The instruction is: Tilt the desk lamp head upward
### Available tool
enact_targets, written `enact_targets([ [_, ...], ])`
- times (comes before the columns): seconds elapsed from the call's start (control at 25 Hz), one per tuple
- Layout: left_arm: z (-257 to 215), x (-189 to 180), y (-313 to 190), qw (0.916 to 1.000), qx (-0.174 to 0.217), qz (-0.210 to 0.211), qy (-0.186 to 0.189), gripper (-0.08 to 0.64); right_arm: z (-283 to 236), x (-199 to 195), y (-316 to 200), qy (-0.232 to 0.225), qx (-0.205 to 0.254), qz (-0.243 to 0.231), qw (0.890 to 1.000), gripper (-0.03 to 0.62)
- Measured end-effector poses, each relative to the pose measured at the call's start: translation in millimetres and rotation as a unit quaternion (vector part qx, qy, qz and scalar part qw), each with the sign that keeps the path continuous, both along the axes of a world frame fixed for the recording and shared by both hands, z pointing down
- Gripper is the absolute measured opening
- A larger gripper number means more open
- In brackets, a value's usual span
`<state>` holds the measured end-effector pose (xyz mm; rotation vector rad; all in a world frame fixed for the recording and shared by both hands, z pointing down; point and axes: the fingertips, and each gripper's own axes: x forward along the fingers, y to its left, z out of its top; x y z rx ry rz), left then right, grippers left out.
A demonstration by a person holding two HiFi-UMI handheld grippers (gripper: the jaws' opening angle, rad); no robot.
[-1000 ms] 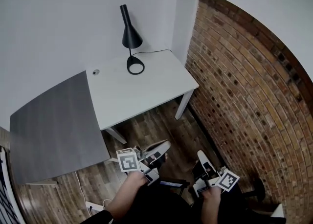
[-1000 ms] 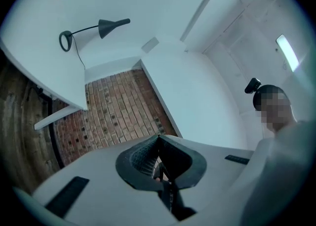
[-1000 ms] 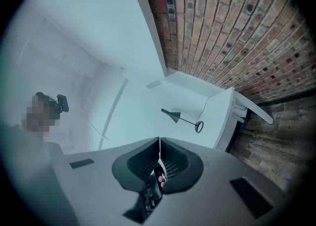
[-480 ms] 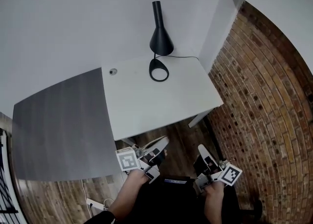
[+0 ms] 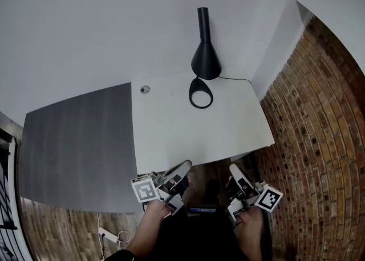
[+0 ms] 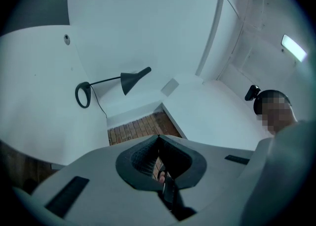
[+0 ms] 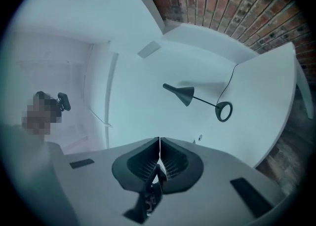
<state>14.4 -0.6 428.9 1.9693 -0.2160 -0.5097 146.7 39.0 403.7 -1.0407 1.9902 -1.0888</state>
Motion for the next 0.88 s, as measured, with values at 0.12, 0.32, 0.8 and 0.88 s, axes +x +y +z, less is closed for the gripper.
enact_targets([
  [0.12,-3,14,-25,0.9996,-0.001,-0.026,-0.006,0.009,2,15,-32,-0.007,-0.001,-0.026,1.0,0.014],
  [0.32,-21,42,-57,0.9975,0.018,-0.063,-0.025,0.009,-11,42,-82,-0.017,0.015,-0.072,0.997,0.014],
  [0.8,-15,123,-83,0.9942,0.01,-0.079,-0.072,0.009,4,130,-117,-0.05,0.011,-0.088,0.995,0.014],
  [0.88,-13,130,-83,0.9936,0.009,-0.079,-0.08,0.011,6,139,-120,-0.054,0.012,-0.089,0.995,0.014],
])
